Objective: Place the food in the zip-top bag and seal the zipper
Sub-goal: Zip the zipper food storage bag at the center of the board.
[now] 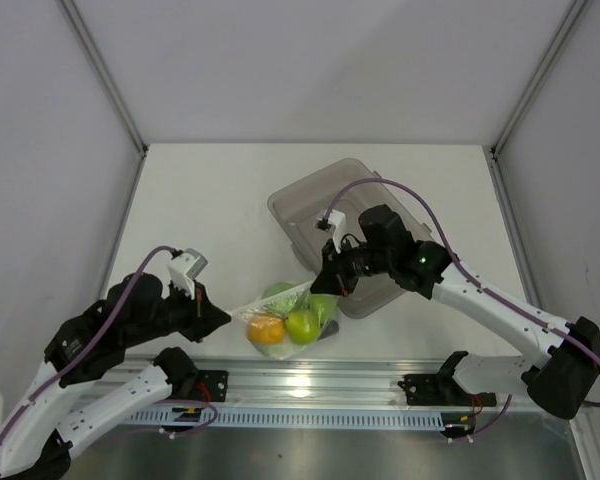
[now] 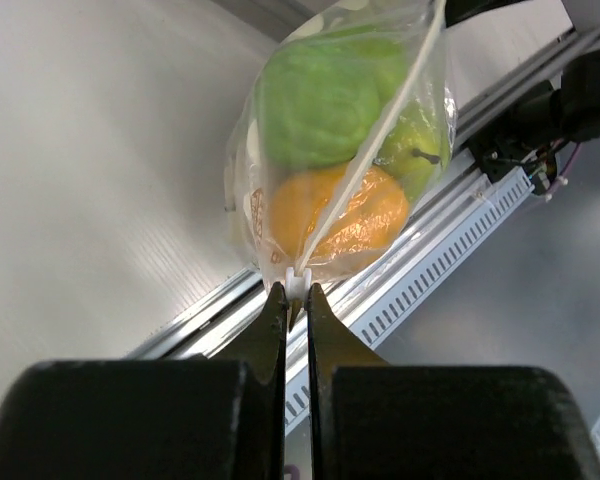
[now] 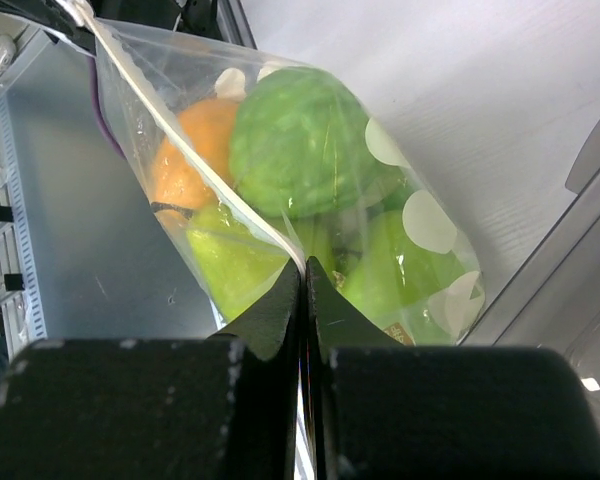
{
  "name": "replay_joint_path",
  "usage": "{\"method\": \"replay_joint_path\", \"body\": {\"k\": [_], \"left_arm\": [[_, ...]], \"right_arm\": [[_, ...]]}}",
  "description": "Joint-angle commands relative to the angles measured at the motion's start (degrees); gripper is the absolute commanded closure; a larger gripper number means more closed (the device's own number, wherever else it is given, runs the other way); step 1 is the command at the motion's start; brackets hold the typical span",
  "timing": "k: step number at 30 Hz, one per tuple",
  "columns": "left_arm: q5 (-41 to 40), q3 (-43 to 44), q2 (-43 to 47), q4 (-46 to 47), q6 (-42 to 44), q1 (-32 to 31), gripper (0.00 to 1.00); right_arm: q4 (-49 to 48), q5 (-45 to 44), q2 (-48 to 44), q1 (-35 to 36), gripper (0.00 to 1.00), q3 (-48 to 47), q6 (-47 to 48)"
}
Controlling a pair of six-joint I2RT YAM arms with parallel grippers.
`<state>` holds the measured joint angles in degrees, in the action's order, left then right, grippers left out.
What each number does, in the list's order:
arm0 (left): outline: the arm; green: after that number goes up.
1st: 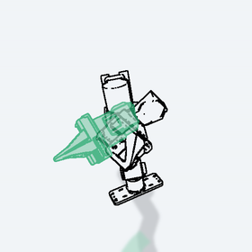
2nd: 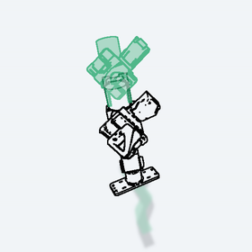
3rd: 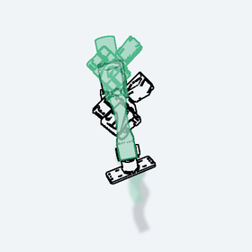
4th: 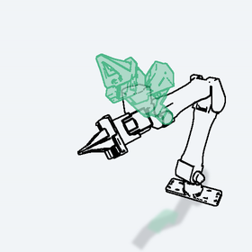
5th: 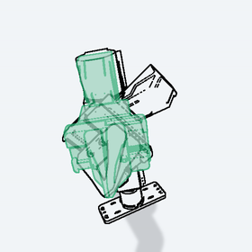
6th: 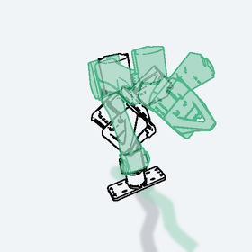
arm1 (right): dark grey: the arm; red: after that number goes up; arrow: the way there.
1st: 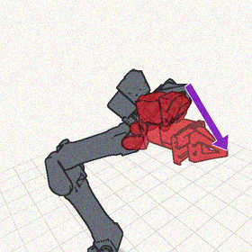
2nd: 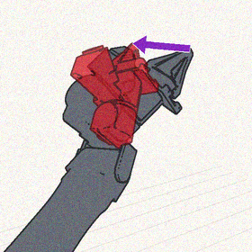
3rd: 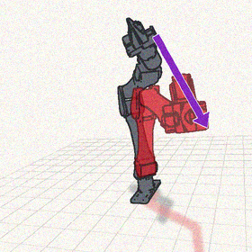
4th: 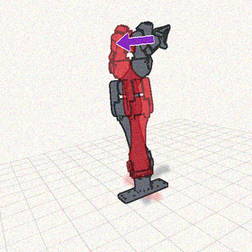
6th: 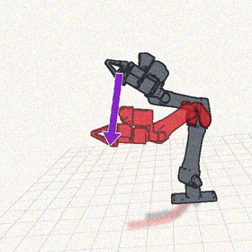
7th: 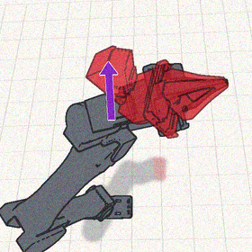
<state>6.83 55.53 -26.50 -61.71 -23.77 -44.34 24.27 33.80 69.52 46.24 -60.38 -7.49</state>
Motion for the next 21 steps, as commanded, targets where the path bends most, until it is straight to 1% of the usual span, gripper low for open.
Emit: {"method": "replay_joint_path", "body": {"k": [1, 5, 9, 12, 14, 16, 17, 18, 19, 20, 21], "left_arm": [[-5.5, 2.4, 2.2, -5.3, -5.6, 0.3, 0.99], [-9.2, 3.6, 4.3, -6.8, -7.9, 0.3, 0.99], [-12.6, 5.0, 6.0, -6.5, -9.4, 0.3, 0.99], [-15.4, 5.0, 6.9, -5.3, -10.1, 0.3, 0.99], [-17.2, 4.8, 7.1, -4.4, -10.0, 0.3, 0.99], [-20.6, 3.5, 6.5, -2.2, -10.2, 0.3, 0.95], [-21.4, 3.4, 5.0, -1.6, -10.7, 0.3, 0.89], [-21.6, 3.4, 4.2, -0.6, -11.1, 0.3, 0.86], [-22.0, 2.8, 3.2, 1.7, -11.0, 0.3, 0.84], [-22.9, 2.2, 1.2, 2.2, -11.3, 0.3, 0.83], [-24.0, 2.1, 0.0, 2.7, -11.9, 0.4, 0.81]], "right_arm": [[0.2, -1.2, -1.1, -1.0, 1.0, -0.3, 0.6], [0.8, -1.5, -0.2, -0.8, 1.0, -1.4, 0.9], [0.8, -3.6, 1.5, 1.1, 1.0, -3.5, 0.5], [1.8, -6.8, 5.2, 4.2, 1.0, -7.7, 0.1], [2.2, -7.4, 9.1, 5.6, 1.0, -11.9, -0.5], [3.8, -7.5, 13.1, 6.6, 1.0, -16.0, -1.5], [4.3, -7.2, 17.4, 6.7, 1.0, -20.0, -1.7], [4.6, -6.2, 19.7, 6.7, 1.0, -22.0, -2.0], [5.2, -5.3, 21.9, 6.7, 1.0, -23.9, -2.7], [5.4, -4.6, 26.5, 6.6, 1.0, -27.9, -3.1], [6.0, -3.8, 28.8, 6.5, 1.0, -30.0, -3.4]]}}
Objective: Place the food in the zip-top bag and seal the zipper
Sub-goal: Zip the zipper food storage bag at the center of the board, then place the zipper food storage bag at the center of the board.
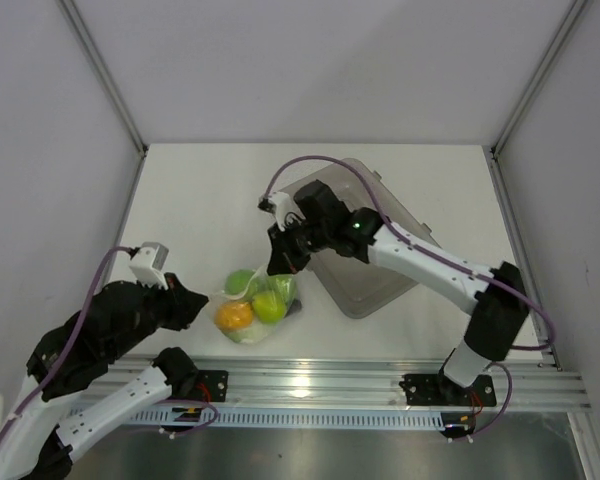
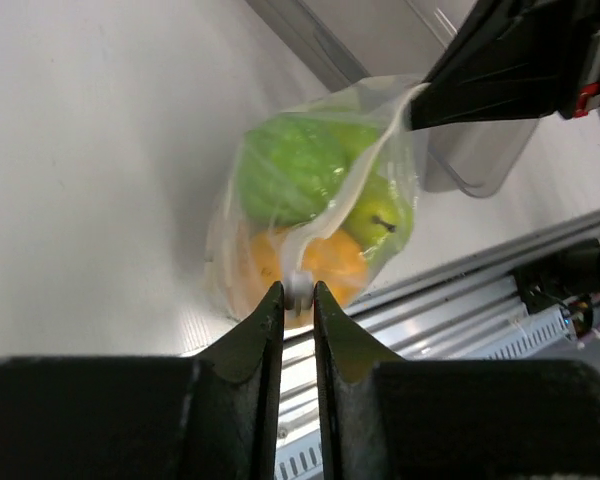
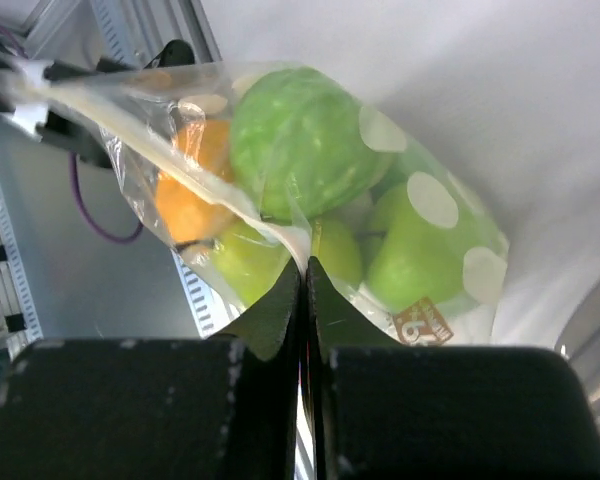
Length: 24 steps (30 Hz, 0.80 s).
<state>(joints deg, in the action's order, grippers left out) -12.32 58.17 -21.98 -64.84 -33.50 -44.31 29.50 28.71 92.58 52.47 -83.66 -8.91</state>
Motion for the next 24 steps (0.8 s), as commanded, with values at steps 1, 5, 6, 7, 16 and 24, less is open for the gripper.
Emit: {"method": "replay_joint_path", "body": {"k": [1, 5, 6, 7, 16, 24], "left_arm": [[-7.9, -0.9, -5.8, 6.1, -2.5, 0.4, 0.81], [-10.8, -0.5, -10.8, 8.3, -4.3, 3.1, 0.75], [-10.6, -1.0, -11.7, 9.8, -3.5, 4.4, 0.74], [-9.6, -2.6, -12.0, 11.6, -2.9, 8.1, 0.75], [-7.7, -2.6, -18.4, 21.8, 0.0, 20.3, 0.59], [-11.3, 7.3, -14.9, 27.8, 10.2, 20.3, 0.21]], "right_arm": [[2.1, 1.9, 8.1, 0.1, 1.0, -9.0, -2.5], [5.7, 4.4, 18.2, -0.4, 1.0, -19.3, -3.3], [5.5, 5.0, 20.6, -0.8, 1.0, -21.4, -4.2], [4.0, 5.6, 21.4, -1.7, 1.0, -22.0, -5.1], [7.6, 8.6, 36.7, -4.2, 1.0, -42.0, -9.3], [2.0, 6.9, 48.1, -6.5, 1.0, -55.8, -20.1]]}}
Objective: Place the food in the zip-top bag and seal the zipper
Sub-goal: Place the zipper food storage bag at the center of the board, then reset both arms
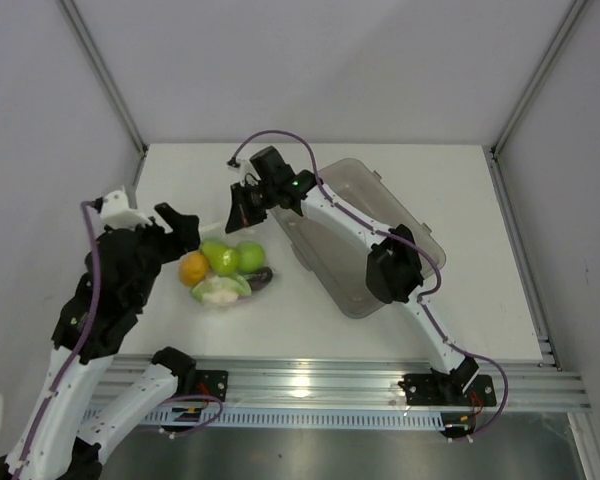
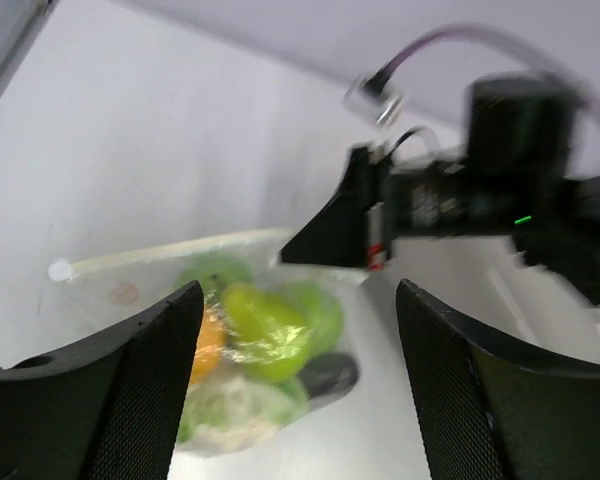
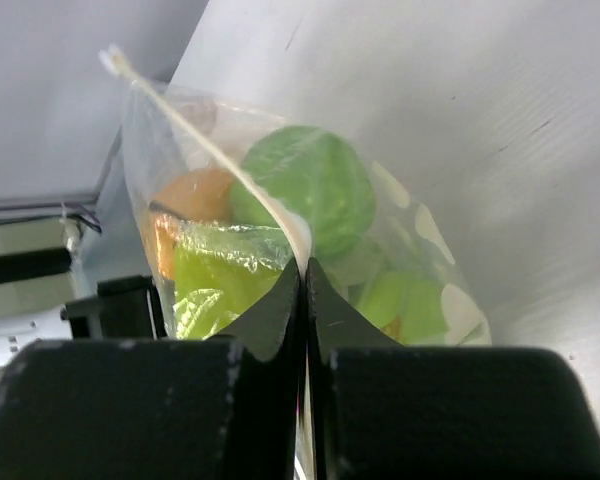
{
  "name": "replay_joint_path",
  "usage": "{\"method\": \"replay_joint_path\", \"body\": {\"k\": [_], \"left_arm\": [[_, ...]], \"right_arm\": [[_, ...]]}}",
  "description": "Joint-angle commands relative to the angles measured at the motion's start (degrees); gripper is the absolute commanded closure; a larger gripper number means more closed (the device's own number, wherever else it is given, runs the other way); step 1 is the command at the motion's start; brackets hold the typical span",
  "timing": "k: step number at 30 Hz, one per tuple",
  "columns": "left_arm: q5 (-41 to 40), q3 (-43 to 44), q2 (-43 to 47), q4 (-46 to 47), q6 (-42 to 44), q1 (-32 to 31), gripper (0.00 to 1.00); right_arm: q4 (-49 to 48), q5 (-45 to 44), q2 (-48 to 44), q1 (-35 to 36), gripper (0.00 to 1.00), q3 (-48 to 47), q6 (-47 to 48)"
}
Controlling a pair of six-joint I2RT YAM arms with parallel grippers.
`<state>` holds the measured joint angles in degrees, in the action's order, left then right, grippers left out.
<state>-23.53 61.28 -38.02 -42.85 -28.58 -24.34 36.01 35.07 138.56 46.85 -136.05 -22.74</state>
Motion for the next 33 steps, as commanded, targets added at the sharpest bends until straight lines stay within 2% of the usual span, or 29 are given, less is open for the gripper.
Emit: {"method": "replay_joint_path", "body": {"k": [1, 2, 3, 5, 6, 7, 8, 9, 13, 16, 18, 19, 22, 23, 24, 27, 29, 30, 32, 33], "left_arm": [[3.8, 4.6, 0.8, 5.8, 5.5, 0.3, 0.2], [5.8, 4.2, 0.3, 6.1, 5.5, 0.3, 0.18], [7.9, 3.7, 0.2, 6.6, 5.5, 0.3, 0.17], [12.5, 1.1, 0.5, 8.6, 5.4, 0.3, 0.15], [13.8, -0.5, 1.4, 9.4, 5.5, 0.3, 0.15], [14.6, -1.2, 1.9, 10.1, 5.4, 0.3, 0.14], [16.7, -2.6, 2.4, 12.0, 5.4, 0.3, 0.13], [18.0, -3.6, 2.9, 12.7, 5.5, 0.3, 0.11], [20.9, -3.7, 3.7, 12.2, 5.4, 0.2, 0.03], [22.1, -4.4, 6.0, 13.3, 4.9, -0.2, 0.01], [22.8, -5.4, 7.5, 13.7, 3.9, -0.3, 0.0], [23.1, -5.6, 8.6, 13.5, 3.3, -0.3, 0.01], [25.0, -5.7, 9.7, 11.5, 1.0, -0.4, 0.0], [25.4, -5.9, 10.5, 11.0, 0.3, -0.4, 0.0], [25.5, -6.2, 11.0, 10.5, -0.4, -0.4, 0.0], [27.6, -9.3, 12.7, 8.8, -3.8, -0.4, 0.01], [31.4, -11.8, 13.4, 9.8, -6.2, -0.4, 0.01], [32.9, -14.0, 14.1, 10.3, -7.0, -0.4, 0.0], [36.7, -18.4, 15.0, 12.9, -9.7, -0.4, 0.01], [38.2, -19.7, 16.4, 14.4, -10.8, -0.4, 0.0]], "right_arm": [[-5.5, 0.6, 2.7, -1.2, 0.97, -3.4, -7.2], [-6.3, 0.6, 3.5, -1.3, 0.88, -3.3, -7.3], [-7.3, 0.8, 3.8, -1.4, 0.63, -3.3, -7.2], [-7.8, 1.1, 3.9, -1.3, 0.45, -3.0, -6.0], [-8.6, 1.1, 3.3, -1.3, 0.32, -2.1, -5.4], [-8.8, 0.4, 2.9, -1.2, 0.25, -1.8, -4.6], [-8.6, -0.7, 2.2, -1.1, 0.06, -1.7, -3.0], [-8.2, -2.0, 1.9, -1.1, 0.01, -1.9, -2.3], [-5.3, -5.6, -0.6, -2.5, 0.01, -5.3, -0.6], [-1.0, -14.3, -7.3, -2.9, 0.01, -2.6, 2.2], [1.6, -23.9, -12.3, -2.8, 0.01, 1.6, 2.6], [2.1, -27.1, -18.0, -3.0, 0.01, 7.6, 2.0], [5.7, -38.5, -26.9, -3.7, 0.01, 17.7, -0.4], [8.4, -41.4, -32.4, -3.6, 0.01, 24.2, -0.5], [10.0, -47.4, -35.1, -2.8, 0.01, 27.6, -0.5], [16.5, -56.8, -44.9, -0.8, 0.01, 40.7, -2.3], [17.5, -58.7, -53.3, 2.2, 0.01, 48.2, -4.1], [17.3, -59.2, -56.4, 3.3, 0.0, 55.4, -5.1], [13.1, -55.8, -62.9, 5.8, 0.01, 62.2, -7.8], [11.1, -54.2, -69.4, 6.3, 0.0, 68.0, -9.1]]}}
